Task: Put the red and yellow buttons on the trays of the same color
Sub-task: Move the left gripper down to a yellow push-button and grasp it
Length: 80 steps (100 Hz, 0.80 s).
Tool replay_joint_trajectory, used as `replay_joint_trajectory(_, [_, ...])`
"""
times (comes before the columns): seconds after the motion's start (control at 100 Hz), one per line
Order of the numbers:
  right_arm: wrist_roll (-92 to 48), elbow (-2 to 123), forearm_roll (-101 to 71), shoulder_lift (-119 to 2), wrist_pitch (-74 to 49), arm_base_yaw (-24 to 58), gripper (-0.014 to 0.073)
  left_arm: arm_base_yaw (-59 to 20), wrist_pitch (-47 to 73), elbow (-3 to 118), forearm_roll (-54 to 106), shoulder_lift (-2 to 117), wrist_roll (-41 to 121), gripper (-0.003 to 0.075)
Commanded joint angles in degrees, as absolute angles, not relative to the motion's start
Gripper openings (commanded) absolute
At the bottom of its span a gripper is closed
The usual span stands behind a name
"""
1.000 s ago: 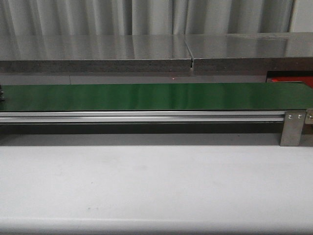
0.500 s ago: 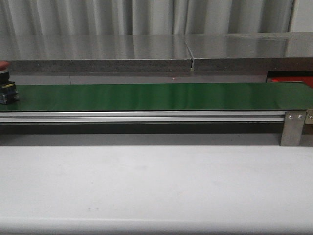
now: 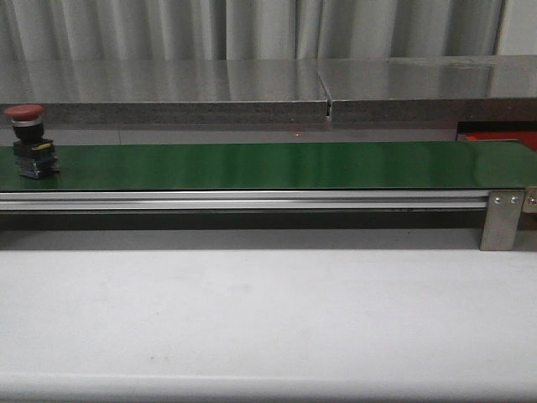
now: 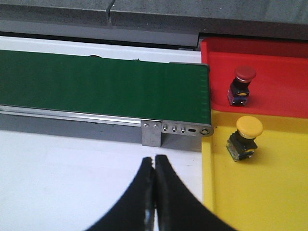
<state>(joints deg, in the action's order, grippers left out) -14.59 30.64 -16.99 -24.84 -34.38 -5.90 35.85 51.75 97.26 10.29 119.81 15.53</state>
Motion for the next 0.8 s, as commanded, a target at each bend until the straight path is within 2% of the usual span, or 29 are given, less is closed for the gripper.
replay_joint_trajectory(0.0, [-15.0, 32.2, -17.7, -24.9, -30.3, -6.1, -0.0067, 36.0, 48.0, 98.8, 11.5, 117.4, 16.8, 0.0600])
replay_joint_trajectory(0.32, [-15.0, 32.2, -17.7, -24.9, -30.3, -6.1, -0.0067, 36.0, 43.1, 98.8, 11.5, 119.4, 17.0, 0.0600])
replay_joint_trajectory(0.7, [-15.0, 32.2, -17.7, -24.9, -30.3, -6.1, -0.0067, 36.0, 42.8, 98.8, 12.0, 121.8, 17.0, 0.0600])
replay_joint_trajectory(0.79, [-15.0, 32.2, -17.7, -24.9, -30.3, -6.1, -0.0067, 36.0, 42.1, 98.8, 12.0, 121.8, 17.0, 0.0579])
